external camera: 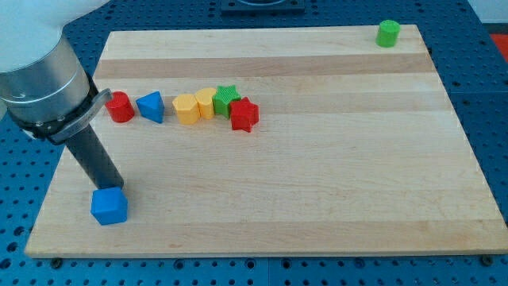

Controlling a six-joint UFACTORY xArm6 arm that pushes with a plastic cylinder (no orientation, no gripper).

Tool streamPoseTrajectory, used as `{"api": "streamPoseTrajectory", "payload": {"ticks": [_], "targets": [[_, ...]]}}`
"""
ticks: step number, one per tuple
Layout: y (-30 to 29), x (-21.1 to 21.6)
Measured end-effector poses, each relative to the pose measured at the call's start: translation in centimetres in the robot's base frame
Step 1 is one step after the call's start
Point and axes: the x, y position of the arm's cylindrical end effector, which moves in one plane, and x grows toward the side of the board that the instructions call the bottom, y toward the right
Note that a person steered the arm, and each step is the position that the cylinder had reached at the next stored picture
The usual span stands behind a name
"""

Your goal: Move your arm closer to the red circle

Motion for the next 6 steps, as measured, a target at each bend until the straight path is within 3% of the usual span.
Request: {"api": "streamPoseTrajectory", "payload": {"ticks": [1,3,4,6], "targets": [[-1.2,-1.9],[-9.4,-5.6],[-9.4,-7.4],[-9.3,-14.8]]}}
